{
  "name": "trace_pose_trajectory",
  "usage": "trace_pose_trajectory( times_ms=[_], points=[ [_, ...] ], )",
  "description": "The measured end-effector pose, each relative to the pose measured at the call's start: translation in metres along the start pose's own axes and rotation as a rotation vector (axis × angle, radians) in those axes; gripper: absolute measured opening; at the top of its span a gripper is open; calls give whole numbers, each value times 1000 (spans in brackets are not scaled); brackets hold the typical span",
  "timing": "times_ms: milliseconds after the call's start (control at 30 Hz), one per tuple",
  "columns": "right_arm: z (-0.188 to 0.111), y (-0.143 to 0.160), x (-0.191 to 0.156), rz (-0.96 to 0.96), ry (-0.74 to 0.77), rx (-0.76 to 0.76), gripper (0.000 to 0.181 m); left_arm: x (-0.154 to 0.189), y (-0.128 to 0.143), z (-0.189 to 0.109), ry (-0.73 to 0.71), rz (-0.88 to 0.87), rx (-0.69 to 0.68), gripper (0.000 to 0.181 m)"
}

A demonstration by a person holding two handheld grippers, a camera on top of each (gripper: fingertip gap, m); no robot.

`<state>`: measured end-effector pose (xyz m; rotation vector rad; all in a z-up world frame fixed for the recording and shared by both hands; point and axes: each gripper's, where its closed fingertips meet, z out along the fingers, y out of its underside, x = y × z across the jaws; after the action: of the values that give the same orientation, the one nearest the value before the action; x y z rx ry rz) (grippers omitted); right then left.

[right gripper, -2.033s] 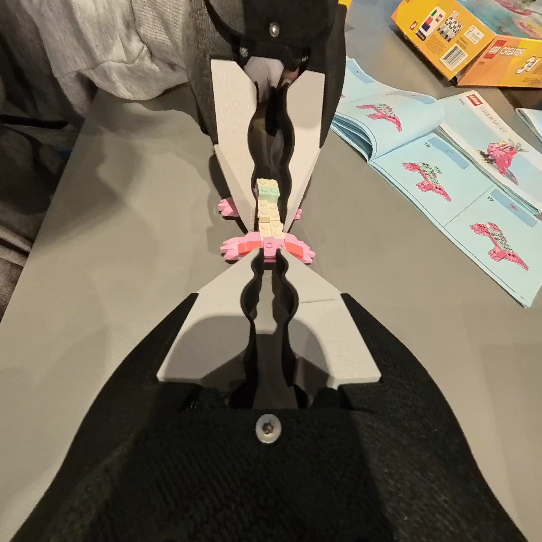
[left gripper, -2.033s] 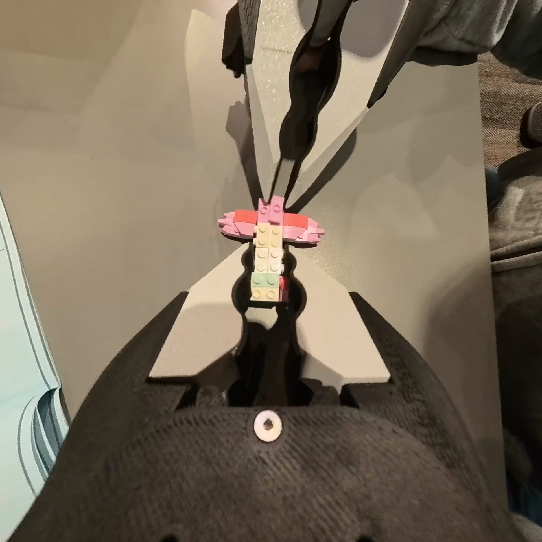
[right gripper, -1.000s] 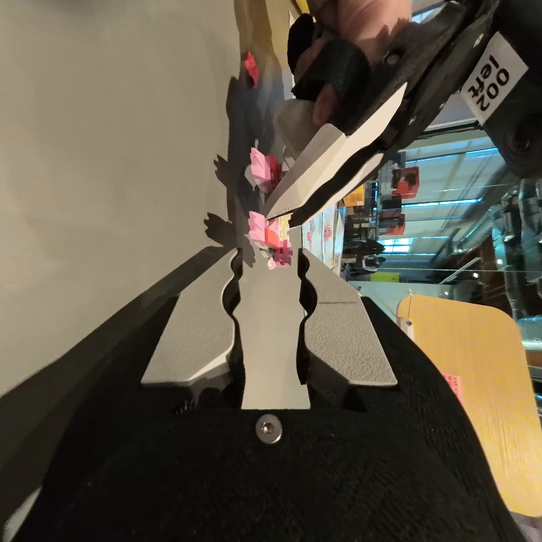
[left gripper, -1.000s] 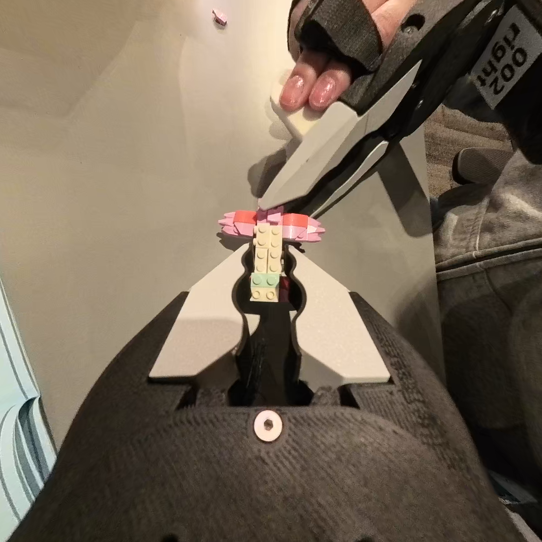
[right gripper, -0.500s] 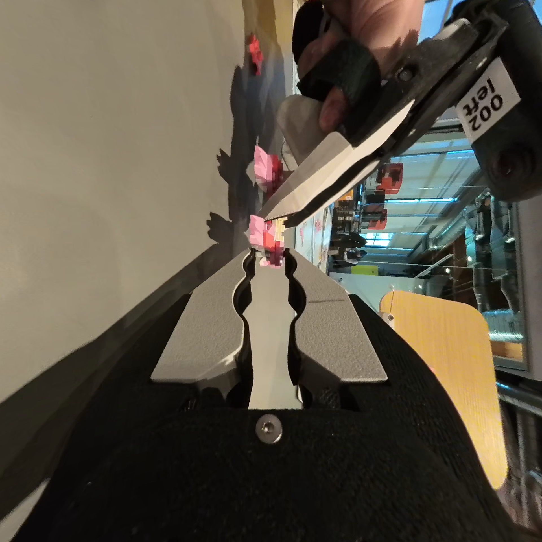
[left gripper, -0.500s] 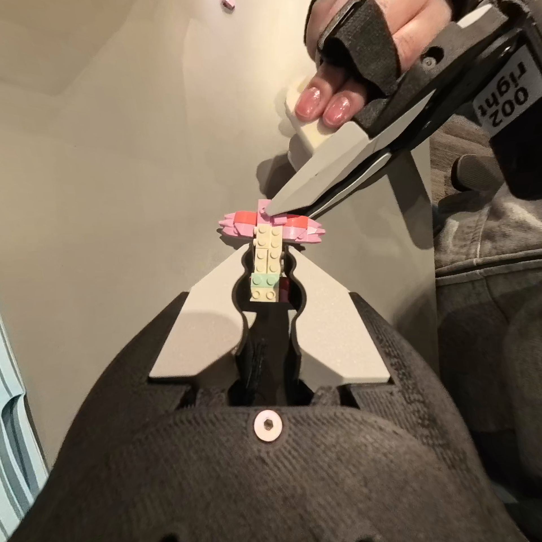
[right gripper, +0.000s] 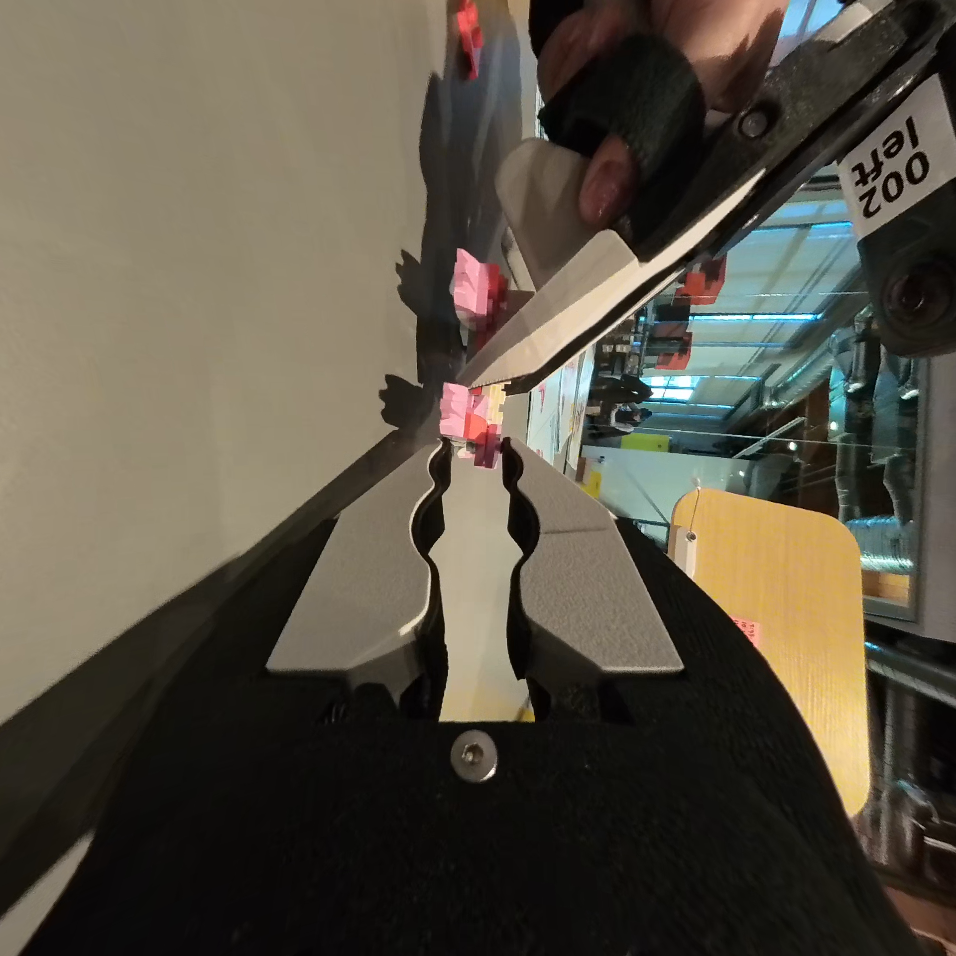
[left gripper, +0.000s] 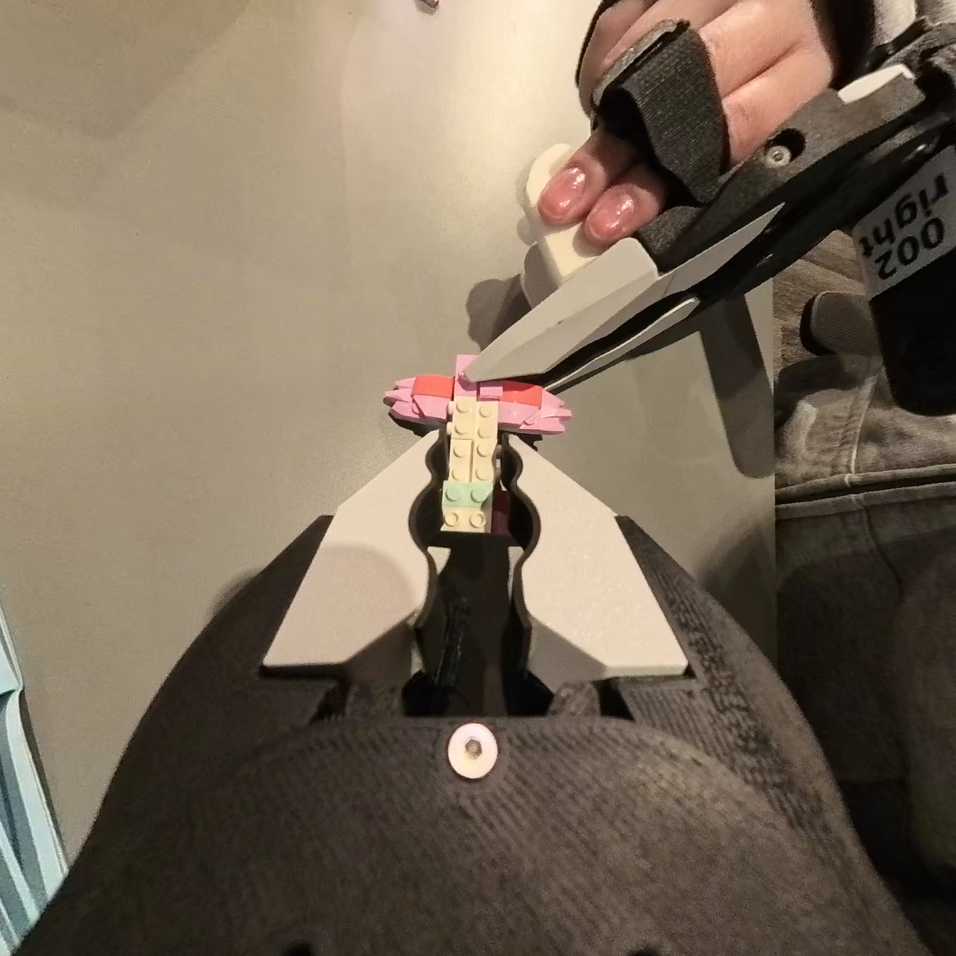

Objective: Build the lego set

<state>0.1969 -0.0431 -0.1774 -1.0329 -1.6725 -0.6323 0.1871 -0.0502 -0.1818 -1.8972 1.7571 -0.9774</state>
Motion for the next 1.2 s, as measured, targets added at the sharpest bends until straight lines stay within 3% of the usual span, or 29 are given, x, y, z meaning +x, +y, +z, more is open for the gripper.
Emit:
trace_pose_trajectory(
  times_ms=[300, 400, 533, 667, 767, 1200],
  points=[
    [0, 4, -1, -16, -28, -52, 10, 0, -1, 3, -5, -7, 2, 18],
    [0, 4, 0, 55, -46, -46, 10, 0, -2, 2, 1, -16, 15, 19],
    [0, 6, 2, 99, -44, -40, 12, -1, -3, 2, 0, -17, 21, 19],
    [-2, 4, 2, 177, -57, -3, 27, -1, -6, -3, 20, -29, 53, 19],
    [-4, 1, 5, 197, -54, 26, 25, 0, -7, -5, 44, -30, 66, 19],
    [0, 5, 10, 35, 21, -76, 18, 3, -11, -1, 58, -80, 91, 18]
  ],
)
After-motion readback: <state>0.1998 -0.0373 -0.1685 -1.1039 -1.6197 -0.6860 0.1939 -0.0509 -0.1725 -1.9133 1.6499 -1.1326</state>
